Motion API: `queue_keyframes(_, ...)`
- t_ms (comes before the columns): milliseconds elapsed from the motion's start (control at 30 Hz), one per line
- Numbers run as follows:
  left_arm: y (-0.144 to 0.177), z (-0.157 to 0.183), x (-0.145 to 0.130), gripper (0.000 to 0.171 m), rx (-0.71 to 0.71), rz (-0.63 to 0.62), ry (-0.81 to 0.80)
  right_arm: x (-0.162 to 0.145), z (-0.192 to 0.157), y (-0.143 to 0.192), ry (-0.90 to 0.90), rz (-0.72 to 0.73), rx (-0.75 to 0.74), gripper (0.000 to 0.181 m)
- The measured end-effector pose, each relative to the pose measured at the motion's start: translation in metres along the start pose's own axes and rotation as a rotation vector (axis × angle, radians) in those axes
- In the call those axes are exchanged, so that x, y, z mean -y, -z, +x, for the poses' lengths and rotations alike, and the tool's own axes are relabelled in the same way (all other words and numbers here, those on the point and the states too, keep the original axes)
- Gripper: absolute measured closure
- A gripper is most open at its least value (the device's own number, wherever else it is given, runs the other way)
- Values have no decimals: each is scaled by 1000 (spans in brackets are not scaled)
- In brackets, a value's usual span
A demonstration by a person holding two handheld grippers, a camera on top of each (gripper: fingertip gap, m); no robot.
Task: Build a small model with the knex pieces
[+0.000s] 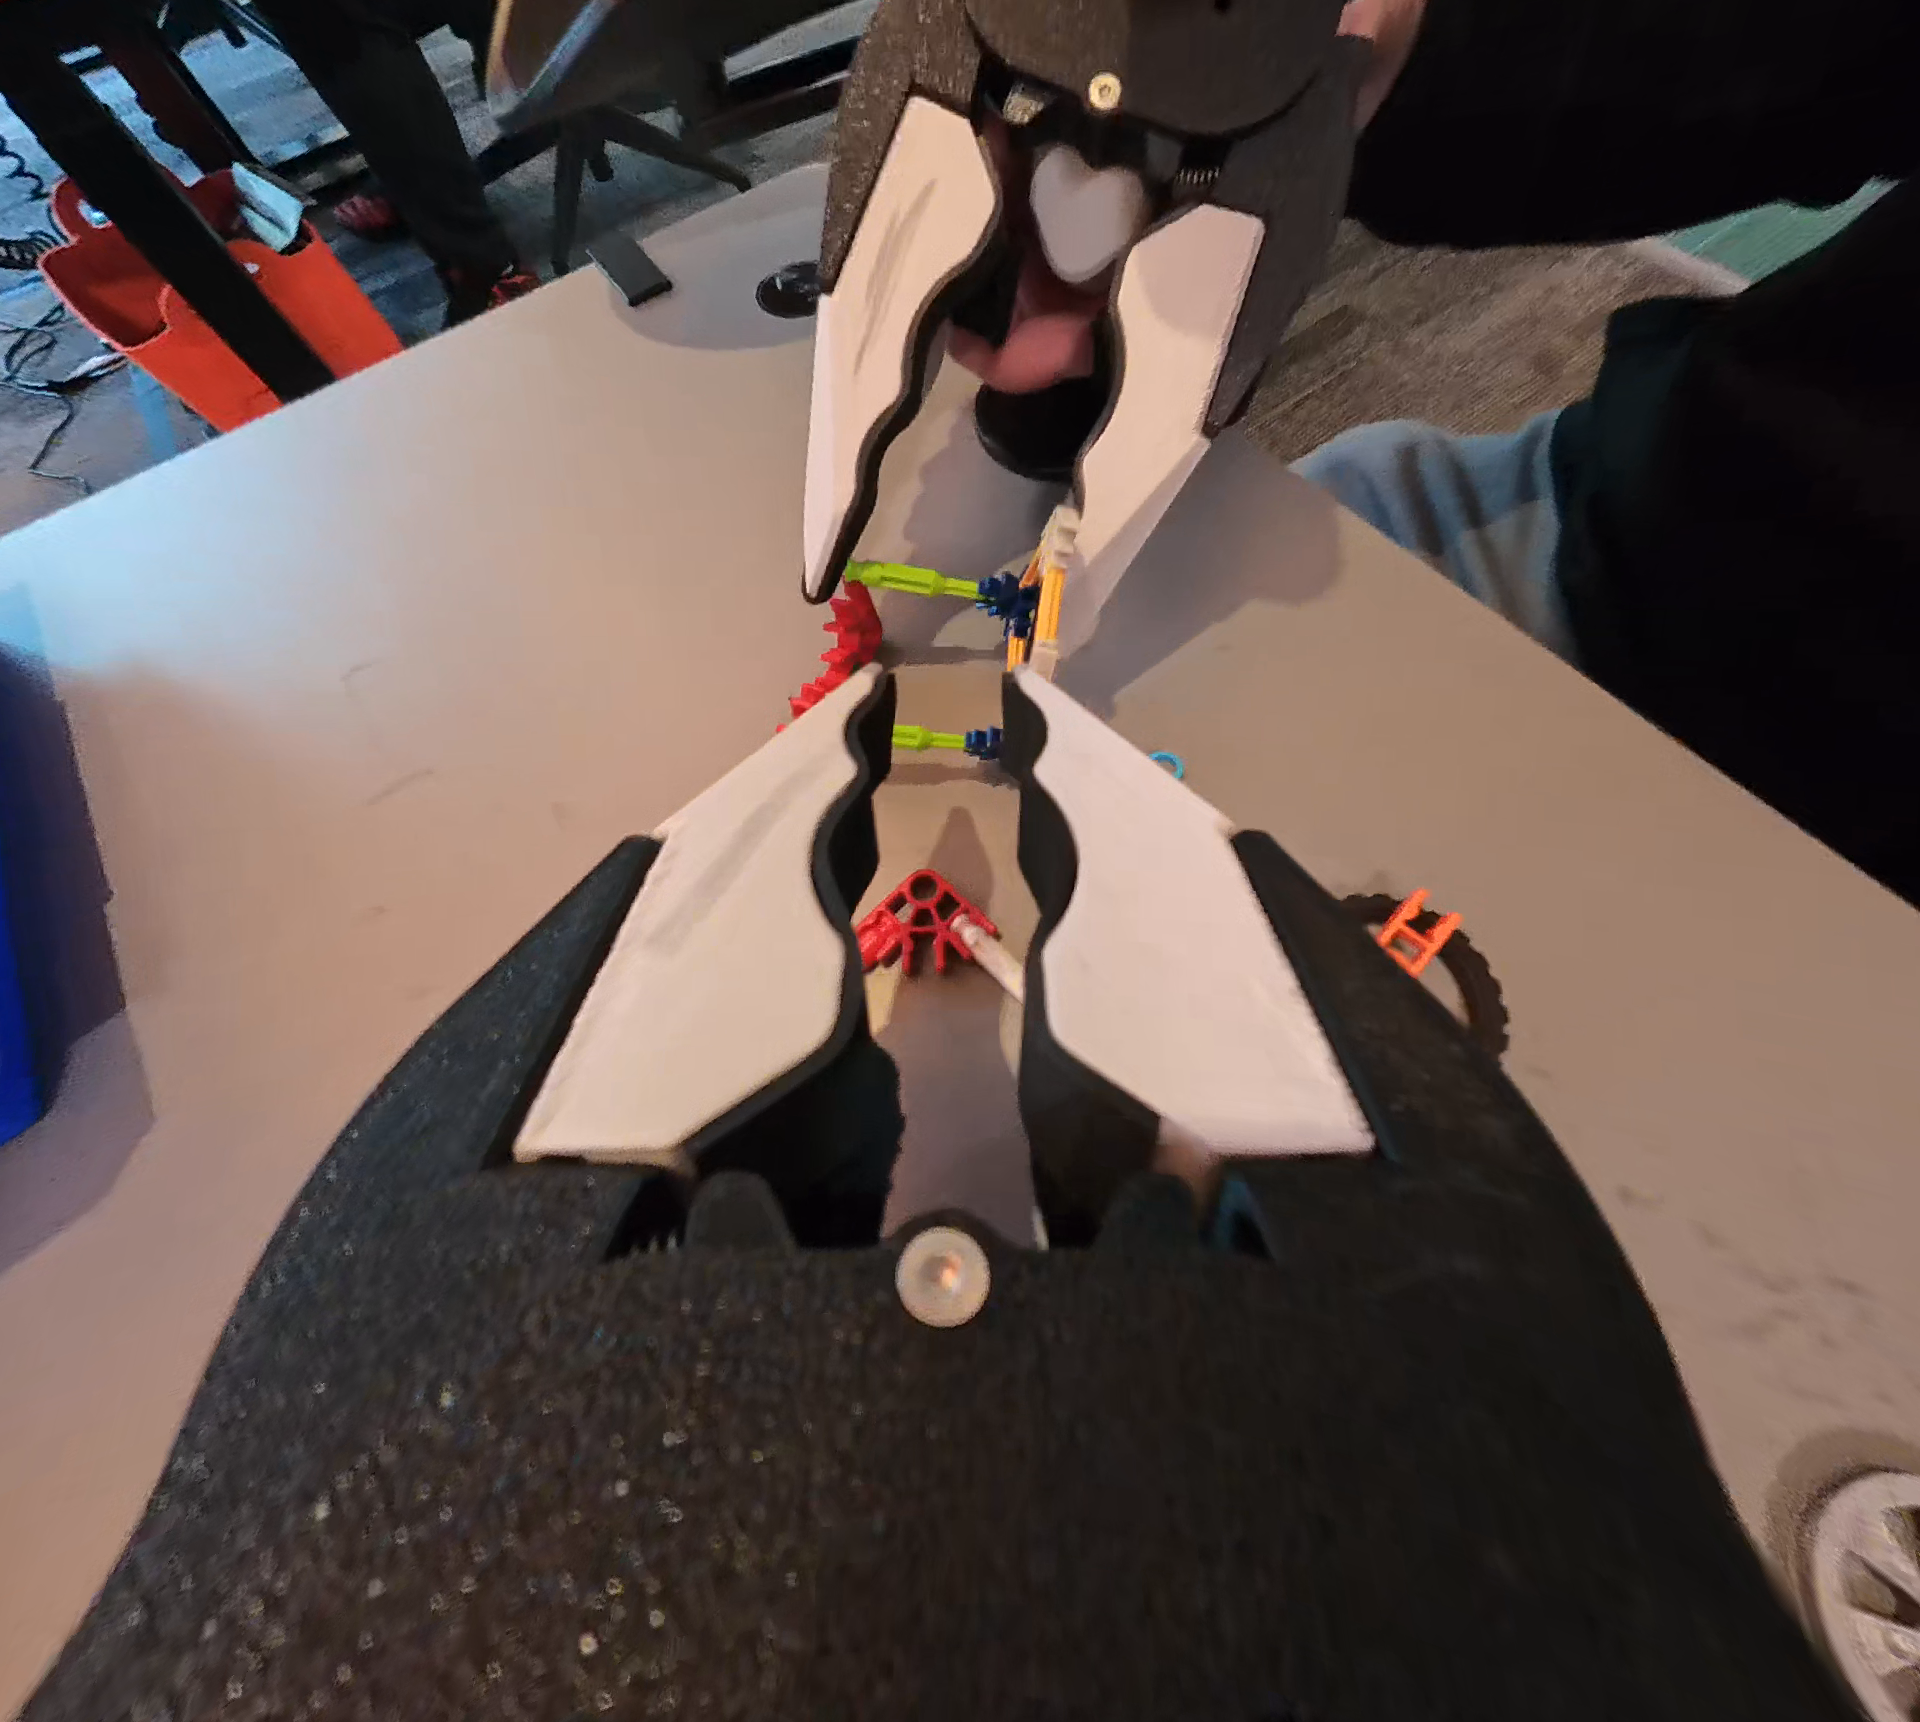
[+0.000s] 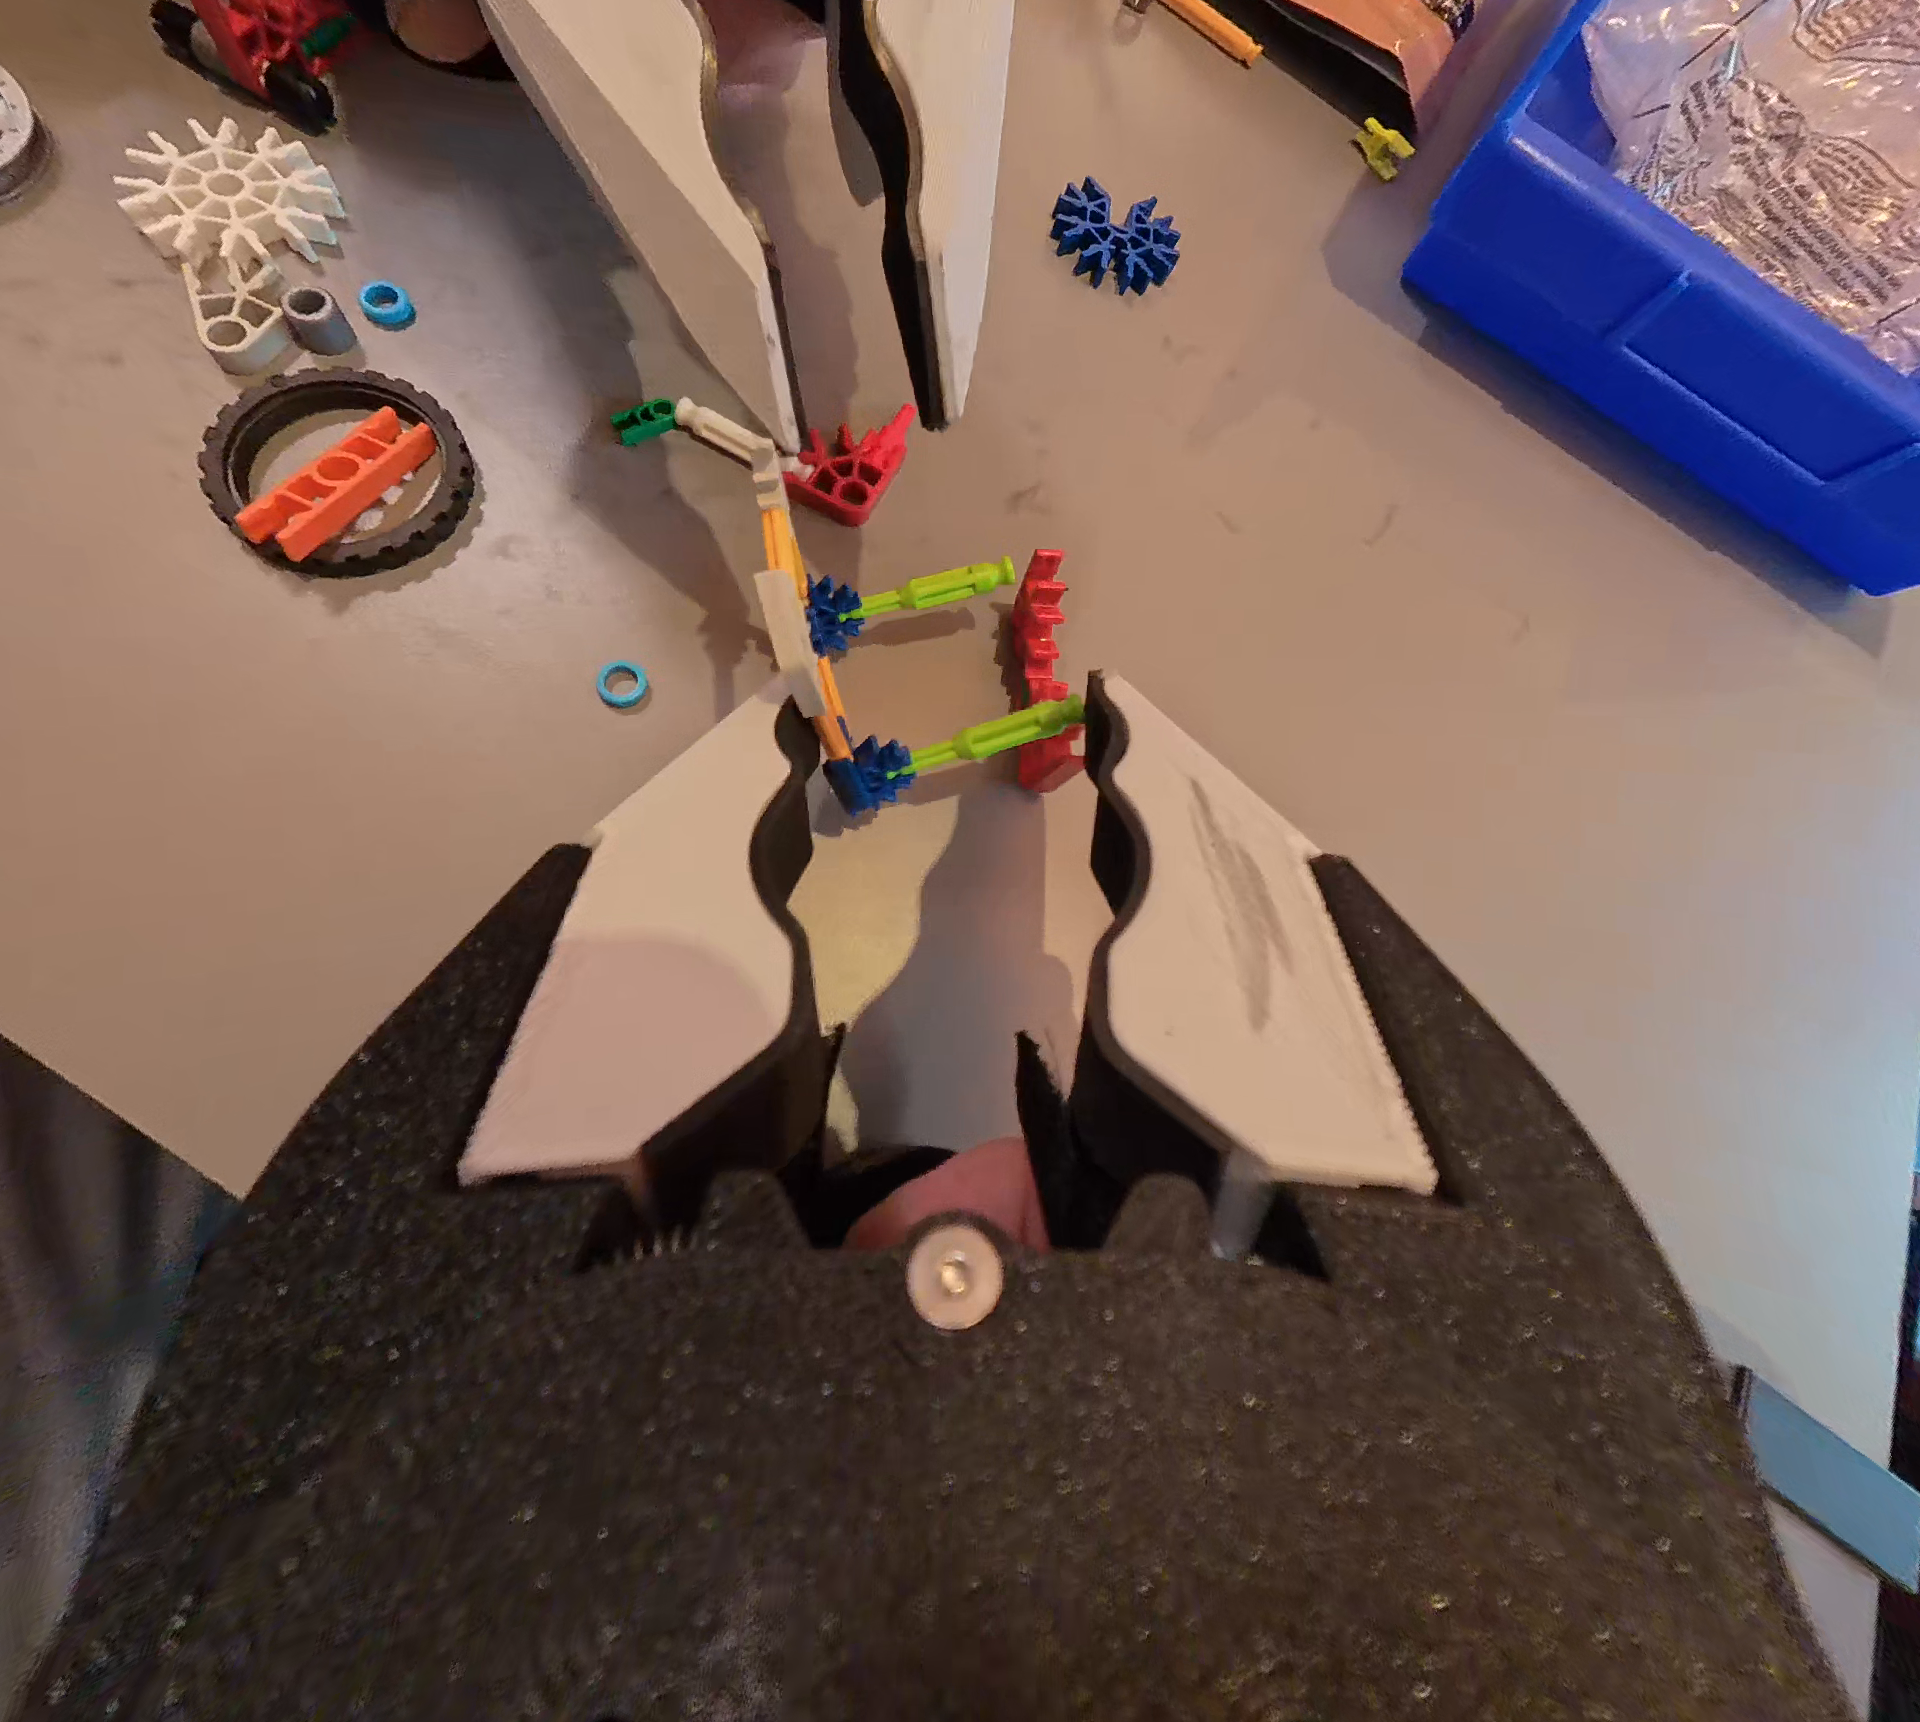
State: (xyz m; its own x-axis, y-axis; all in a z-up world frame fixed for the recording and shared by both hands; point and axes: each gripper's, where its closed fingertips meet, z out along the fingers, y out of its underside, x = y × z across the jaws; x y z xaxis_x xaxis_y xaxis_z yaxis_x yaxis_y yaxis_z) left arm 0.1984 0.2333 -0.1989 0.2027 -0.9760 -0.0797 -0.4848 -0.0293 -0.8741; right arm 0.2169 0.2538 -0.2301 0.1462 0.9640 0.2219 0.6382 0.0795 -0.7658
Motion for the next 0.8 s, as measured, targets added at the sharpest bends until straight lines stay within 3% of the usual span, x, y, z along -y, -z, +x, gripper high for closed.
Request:
queue_keyframes(333,0,-21,-11,152,61,-27,70,10,2,6,-41,58,7,131)
queue_keyframes(533,8,-14,-8,144,30,-34,58,16,11,8,-136,107,-6,131)
queue_keyframes(800,-7,-15,-25,107,39,-130,12,14,10,3,-215,84,-19,132)
